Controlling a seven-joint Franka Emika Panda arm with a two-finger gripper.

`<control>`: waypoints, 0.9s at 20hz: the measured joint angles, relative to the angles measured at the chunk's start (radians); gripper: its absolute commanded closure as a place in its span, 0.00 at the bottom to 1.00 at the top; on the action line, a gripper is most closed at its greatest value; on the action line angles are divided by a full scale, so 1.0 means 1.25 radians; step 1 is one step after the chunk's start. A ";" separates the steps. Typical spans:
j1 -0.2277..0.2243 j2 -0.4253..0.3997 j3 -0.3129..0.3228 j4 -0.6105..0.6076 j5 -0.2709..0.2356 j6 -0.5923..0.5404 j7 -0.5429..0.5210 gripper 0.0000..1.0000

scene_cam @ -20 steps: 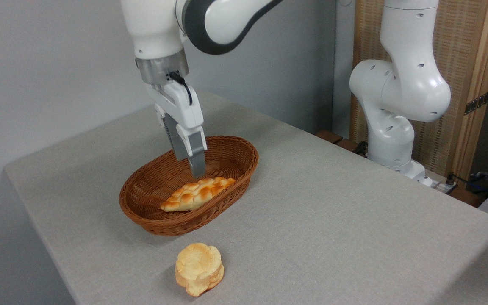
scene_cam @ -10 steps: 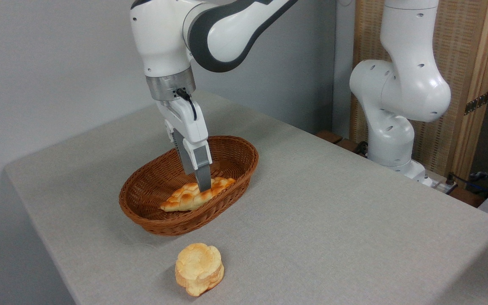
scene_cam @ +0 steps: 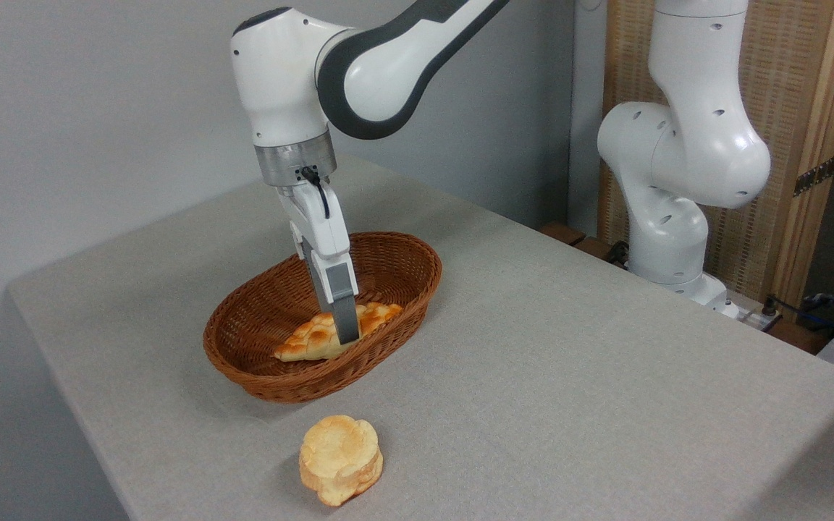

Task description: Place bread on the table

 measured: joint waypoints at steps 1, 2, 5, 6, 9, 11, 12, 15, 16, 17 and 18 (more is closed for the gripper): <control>0.000 0.001 -0.002 -0.001 0.006 0.000 0.000 0.00; 0.000 0.002 -0.004 -0.004 0.010 0.000 0.000 0.00; 0.000 0.004 -0.012 -0.008 0.012 0.000 0.000 0.00; 0.000 0.005 -0.013 -0.008 0.012 0.000 0.000 0.02; 0.000 0.006 -0.013 -0.011 0.012 0.000 0.000 0.10; 0.000 0.006 -0.013 -0.013 0.012 0.001 0.000 0.10; 0.000 0.006 -0.013 -0.013 0.012 0.001 0.000 0.10; 0.000 0.007 -0.014 -0.016 0.016 0.002 0.000 0.18; 0.000 0.007 -0.014 -0.017 0.017 0.006 0.000 0.21; 0.000 0.008 -0.014 -0.019 0.017 0.010 0.000 0.24; 0.000 0.008 -0.014 -0.020 0.018 0.013 0.000 0.32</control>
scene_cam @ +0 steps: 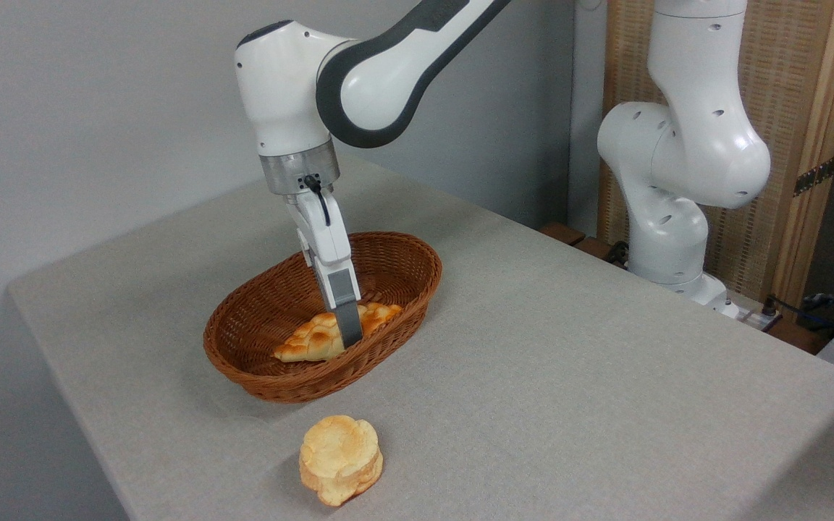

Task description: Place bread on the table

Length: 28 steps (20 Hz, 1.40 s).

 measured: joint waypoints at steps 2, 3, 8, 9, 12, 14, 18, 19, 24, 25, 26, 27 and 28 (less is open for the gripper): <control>0.000 0.000 0.000 -0.002 0.001 0.001 0.000 0.50; 0.000 0.000 0.000 -0.002 0.001 0.002 0.000 0.54; 0.000 0.000 0.000 -0.002 0.001 0.002 0.000 0.61; 0.000 0.000 0.000 -0.002 0.001 0.002 0.000 0.61; 0.000 0.000 0.000 -0.002 0.001 0.002 0.000 0.61; 0.000 0.000 0.000 -0.002 0.001 0.002 0.000 0.62; 0.000 0.000 0.000 -0.002 0.001 0.002 0.000 0.62; 0.000 0.000 0.000 -0.002 0.001 0.002 0.000 0.62; 0.000 -0.005 0.000 -0.001 0.001 0.002 0.000 0.67; 0.000 -0.006 0.000 0.001 0.001 0.002 0.000 0.68; 0.000 -0.007 0.000 0.006 0.001 0.002 0.000 0.69; 0.000 -0.008 0.000 0.017 0.001 -0.006 0.000 0.69; 0.000 -0.008 0.000 0.025 0.001 -0.015 0.000 0.69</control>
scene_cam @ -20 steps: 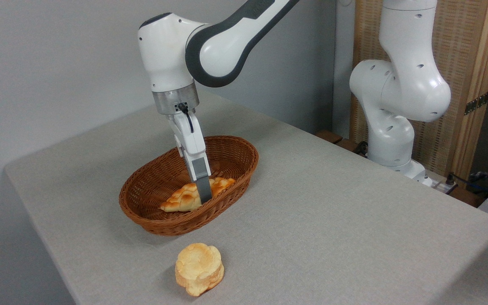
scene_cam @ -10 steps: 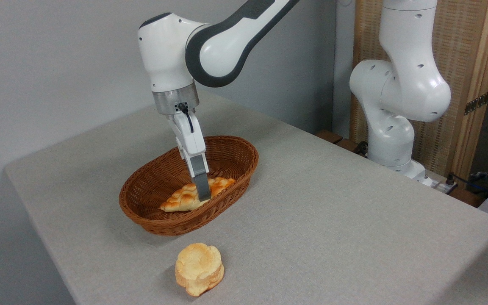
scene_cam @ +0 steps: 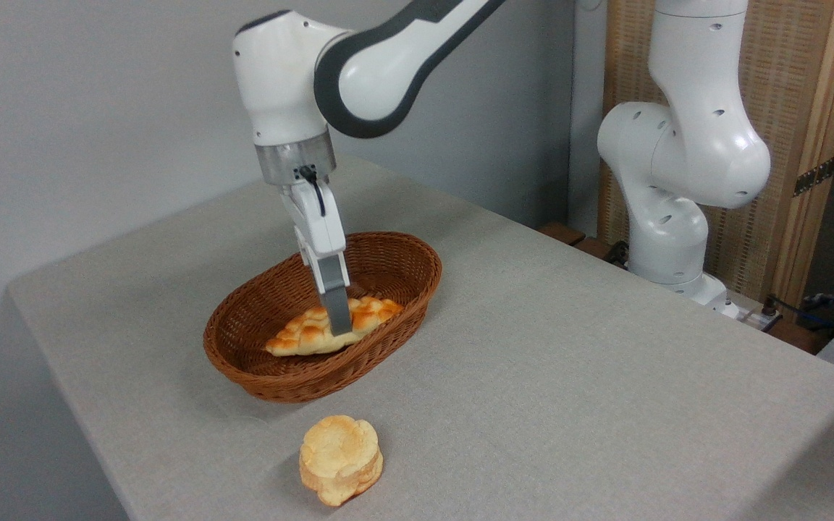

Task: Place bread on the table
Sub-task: 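Lift the bread roll out of the basket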

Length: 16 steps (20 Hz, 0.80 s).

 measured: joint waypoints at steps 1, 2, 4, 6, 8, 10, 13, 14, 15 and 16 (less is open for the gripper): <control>0.000 -0.001 0.000 0.019 -0.002 -0.026 0.000 0.69; 0.000 -0.003 0.000 0.043 -0.009 -0.057 0.000 0.69; 0.002 -0.007 0.001 0.088 -0.026 -0.111 0.000 0.68; 0.007 -0.009 0.003 0.124 -0.035 -0.149 0.000 0.68; 0.010 -0.010 0.015 0.148 -0.037 -0.180 -0.001 0.68; 0.011 -0.013 0.036 0.166 -0.048 -0.196 -0.001 0.67; 0.012 -0.028 0.087 0.189 -0.066 -0.215 0.003 0.67; 0.012 -0.037 0.110 0.195 -0.068 -0.220 0.016 0.67; 0.013 -0.049 0.134 0.198 -0.068 -0.229 0.040 0.67; 0.013 -0.060 0.160 0.200 -0.069 -0.242 0.074 0.66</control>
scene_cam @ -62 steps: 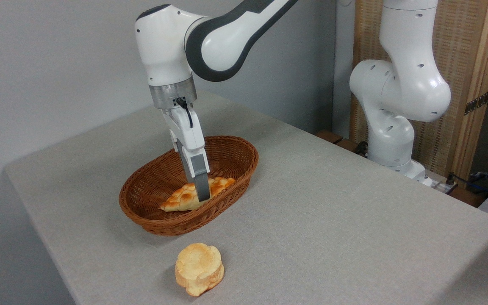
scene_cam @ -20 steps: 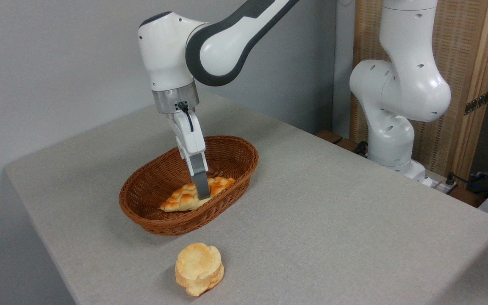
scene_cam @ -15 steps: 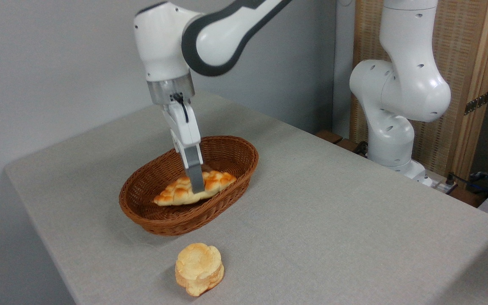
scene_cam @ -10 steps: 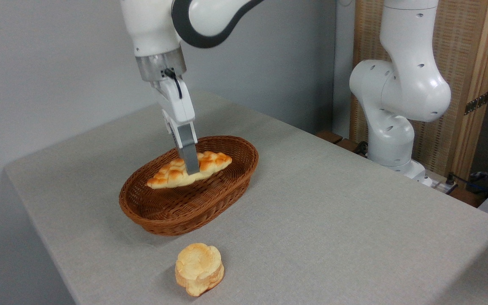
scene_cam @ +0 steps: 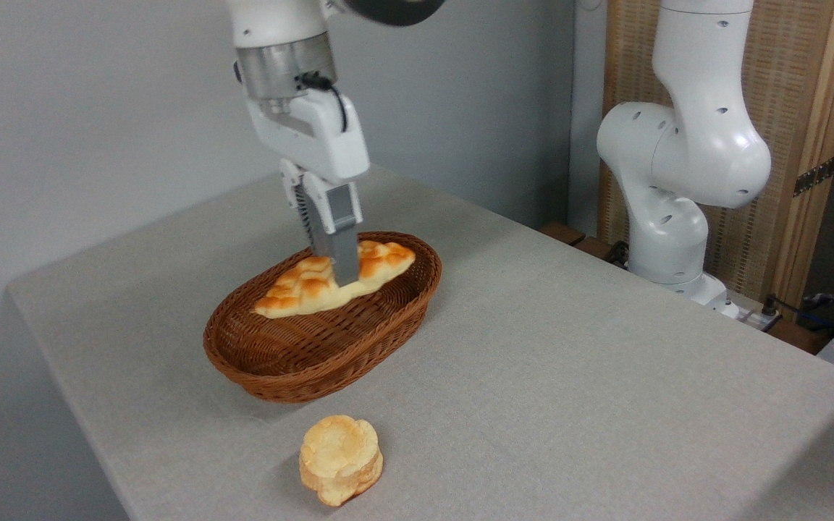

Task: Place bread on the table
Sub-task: 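Lift the bread roll out of the basket, then lower the bread roll onto the table beside the round bun and release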

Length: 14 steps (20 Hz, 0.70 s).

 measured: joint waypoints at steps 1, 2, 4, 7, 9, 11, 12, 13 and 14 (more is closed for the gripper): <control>0.000 -0.011 0.027 0.000 0.000 -0.013 0.040 0.65; 0.001 -0.022 0.054 0.000 -0.001 -0.027 0.087 0.64; 0.001 -0.041 0.098 0.001 -0.001 -0.066 0.177 0.63; 0.001 -0.062 0.144 0.000 -0.002 -0.111 0.263 0.46; 0.001 -0.066 0.156 0.000 -0.002 -0.117 0.278 0.19; 0.001 -0.066 0.163 0.000 -0.002 -0.118 0.283 0.11; 0.001 -0.066 0.163 -0.001 -0.002 -0.118 0.283 0.10; 0.001 -0.066 0.163 -0.001 -0.002 -0.118 0.283 0.08; 0.000 -0.066 0.163 -0.002 -0.002 -0.119 0.283 0.07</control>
